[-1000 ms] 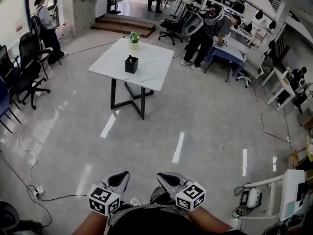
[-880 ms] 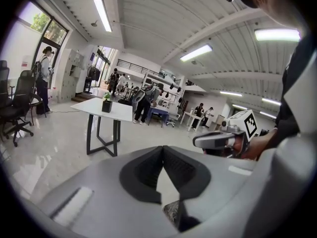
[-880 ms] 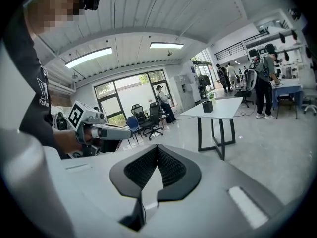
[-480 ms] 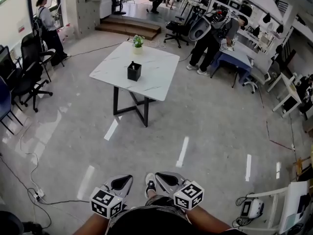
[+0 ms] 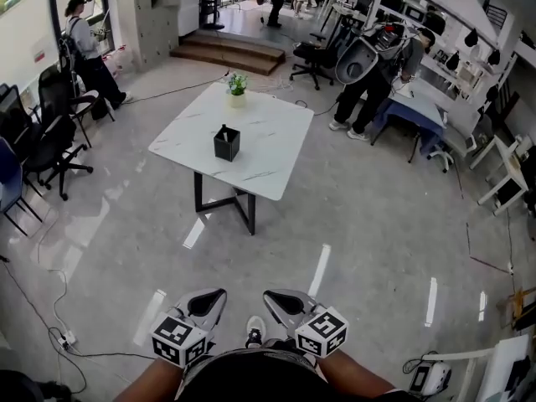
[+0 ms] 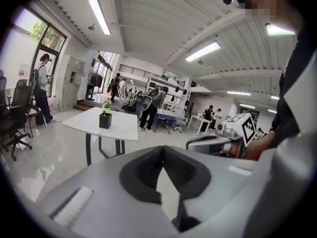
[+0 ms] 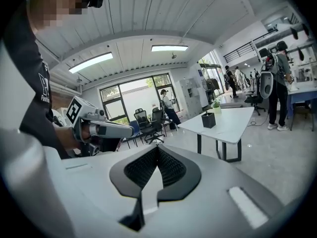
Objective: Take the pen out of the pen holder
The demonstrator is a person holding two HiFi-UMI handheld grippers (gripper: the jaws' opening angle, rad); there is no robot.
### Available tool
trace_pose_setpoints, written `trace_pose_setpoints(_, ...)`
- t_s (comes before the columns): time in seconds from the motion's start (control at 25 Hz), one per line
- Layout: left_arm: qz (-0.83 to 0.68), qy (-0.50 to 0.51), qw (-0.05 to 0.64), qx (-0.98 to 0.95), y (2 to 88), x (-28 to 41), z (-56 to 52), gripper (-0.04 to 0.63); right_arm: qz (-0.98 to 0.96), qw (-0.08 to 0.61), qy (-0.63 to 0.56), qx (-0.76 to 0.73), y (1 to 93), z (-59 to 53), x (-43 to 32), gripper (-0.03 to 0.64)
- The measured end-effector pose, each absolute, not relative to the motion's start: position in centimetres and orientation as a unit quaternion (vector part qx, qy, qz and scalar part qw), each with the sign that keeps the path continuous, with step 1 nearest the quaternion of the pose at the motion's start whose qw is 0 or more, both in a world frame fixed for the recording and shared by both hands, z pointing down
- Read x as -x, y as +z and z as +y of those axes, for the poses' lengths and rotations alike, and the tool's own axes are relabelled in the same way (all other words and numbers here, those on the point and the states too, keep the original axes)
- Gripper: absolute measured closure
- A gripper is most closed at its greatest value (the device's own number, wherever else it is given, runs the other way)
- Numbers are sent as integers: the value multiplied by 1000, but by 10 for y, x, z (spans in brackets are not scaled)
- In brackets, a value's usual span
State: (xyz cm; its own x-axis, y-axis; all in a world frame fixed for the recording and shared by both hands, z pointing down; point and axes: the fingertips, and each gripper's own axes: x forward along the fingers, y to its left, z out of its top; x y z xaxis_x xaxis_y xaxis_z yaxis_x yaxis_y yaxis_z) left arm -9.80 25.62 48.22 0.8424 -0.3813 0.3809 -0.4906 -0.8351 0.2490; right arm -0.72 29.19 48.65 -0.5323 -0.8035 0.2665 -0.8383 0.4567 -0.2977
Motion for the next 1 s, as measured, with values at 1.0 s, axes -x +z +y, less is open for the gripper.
trace_pose_setpoints(1.0,-291,185,188,-920,499,35,146,538,-869,42,225,-439,505,180,-66,617)
